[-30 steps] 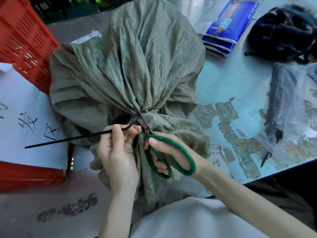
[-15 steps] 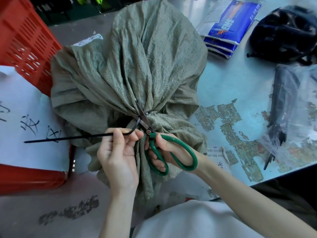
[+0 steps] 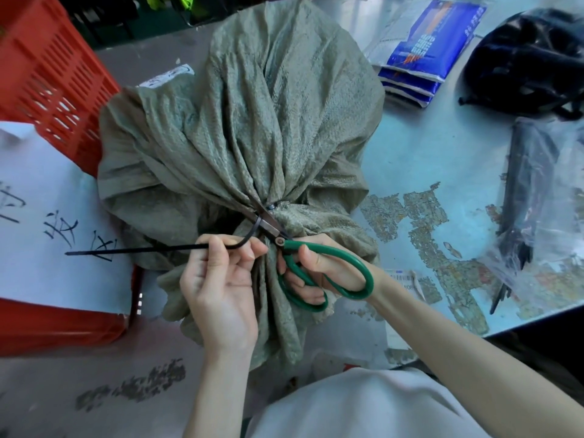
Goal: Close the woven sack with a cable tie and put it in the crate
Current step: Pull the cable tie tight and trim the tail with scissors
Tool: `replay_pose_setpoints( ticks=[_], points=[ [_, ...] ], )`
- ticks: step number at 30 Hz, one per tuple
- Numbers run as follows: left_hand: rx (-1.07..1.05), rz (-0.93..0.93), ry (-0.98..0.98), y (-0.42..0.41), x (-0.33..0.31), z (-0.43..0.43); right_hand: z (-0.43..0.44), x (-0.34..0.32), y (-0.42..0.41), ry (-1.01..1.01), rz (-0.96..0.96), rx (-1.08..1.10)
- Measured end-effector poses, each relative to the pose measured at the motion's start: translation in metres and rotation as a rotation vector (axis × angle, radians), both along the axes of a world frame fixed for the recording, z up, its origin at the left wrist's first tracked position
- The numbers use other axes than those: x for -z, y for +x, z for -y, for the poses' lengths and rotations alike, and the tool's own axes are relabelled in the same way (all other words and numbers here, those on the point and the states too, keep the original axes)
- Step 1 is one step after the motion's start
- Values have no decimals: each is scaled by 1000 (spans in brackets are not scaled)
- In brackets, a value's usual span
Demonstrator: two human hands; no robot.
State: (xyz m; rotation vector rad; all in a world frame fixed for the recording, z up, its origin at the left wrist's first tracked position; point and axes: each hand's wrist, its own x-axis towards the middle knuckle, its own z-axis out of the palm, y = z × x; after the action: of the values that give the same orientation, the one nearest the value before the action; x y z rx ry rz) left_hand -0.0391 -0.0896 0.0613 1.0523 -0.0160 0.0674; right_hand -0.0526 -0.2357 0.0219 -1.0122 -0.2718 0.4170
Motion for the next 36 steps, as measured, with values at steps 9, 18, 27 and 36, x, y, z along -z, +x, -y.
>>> replay_pose_setpoints(
  ticks=[9, 18, 27, 36],
  points=[
    [-45, -29, 6, -4, -3, -1, 3, -6, -6, -173, 62, -40],
    [-58, -81, 132, -24, 9, -16, 1, -1, -38, -267, 4, -89],
    [-356, -249, 461, -80, 41, -53, -19, -12, -58, -238, -70, -139],
    [-779, -436, 625, -150, 95, -156, -99, -16, -48, -393, 45, -164]
  ],
)
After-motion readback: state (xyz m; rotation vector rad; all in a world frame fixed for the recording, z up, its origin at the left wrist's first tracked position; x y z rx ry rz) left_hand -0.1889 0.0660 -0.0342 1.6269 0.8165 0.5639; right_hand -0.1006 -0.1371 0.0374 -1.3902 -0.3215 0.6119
